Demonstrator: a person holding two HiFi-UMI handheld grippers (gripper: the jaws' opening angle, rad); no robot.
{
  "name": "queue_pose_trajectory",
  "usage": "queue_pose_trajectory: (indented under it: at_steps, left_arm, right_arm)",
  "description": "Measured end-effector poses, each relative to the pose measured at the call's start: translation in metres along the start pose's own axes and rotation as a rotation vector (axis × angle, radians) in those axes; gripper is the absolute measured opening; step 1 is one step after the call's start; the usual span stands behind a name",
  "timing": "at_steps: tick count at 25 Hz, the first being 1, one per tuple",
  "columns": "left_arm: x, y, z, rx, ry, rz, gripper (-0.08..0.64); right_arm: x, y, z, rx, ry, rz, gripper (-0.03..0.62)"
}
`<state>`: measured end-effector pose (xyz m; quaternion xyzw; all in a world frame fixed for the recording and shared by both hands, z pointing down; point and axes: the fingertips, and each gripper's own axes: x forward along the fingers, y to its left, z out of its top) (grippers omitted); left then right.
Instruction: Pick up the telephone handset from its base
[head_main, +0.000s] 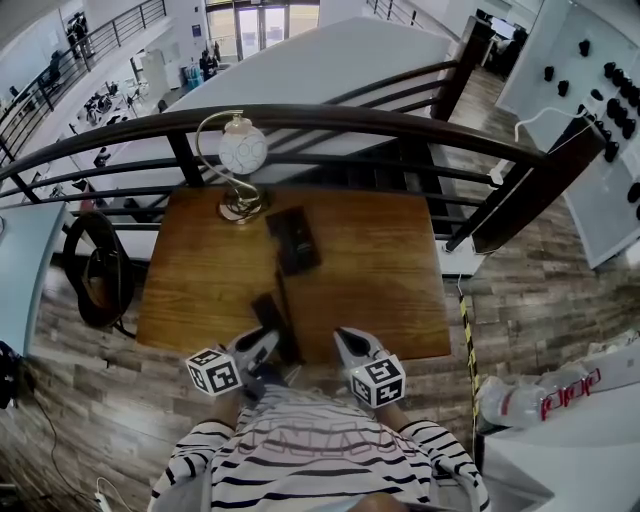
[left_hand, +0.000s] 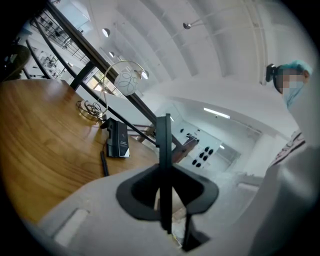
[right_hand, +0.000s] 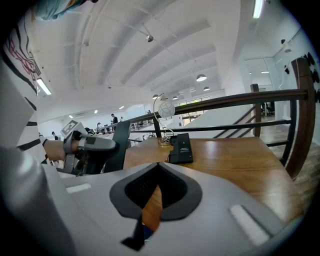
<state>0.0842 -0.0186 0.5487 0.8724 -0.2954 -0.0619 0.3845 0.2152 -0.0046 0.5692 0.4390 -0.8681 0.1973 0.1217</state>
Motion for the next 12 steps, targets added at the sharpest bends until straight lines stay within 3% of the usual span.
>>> queue_pose_trajectory:
  at_steps: [12]
  left_arm:
    - [0.0006,0.0032,-0.004,-0.015,-0.01,0.01,0.071]
  right_arm:
    - [0.0004,-0.0058,0.0001,-0.005,-0.003,-0.015,0.002]
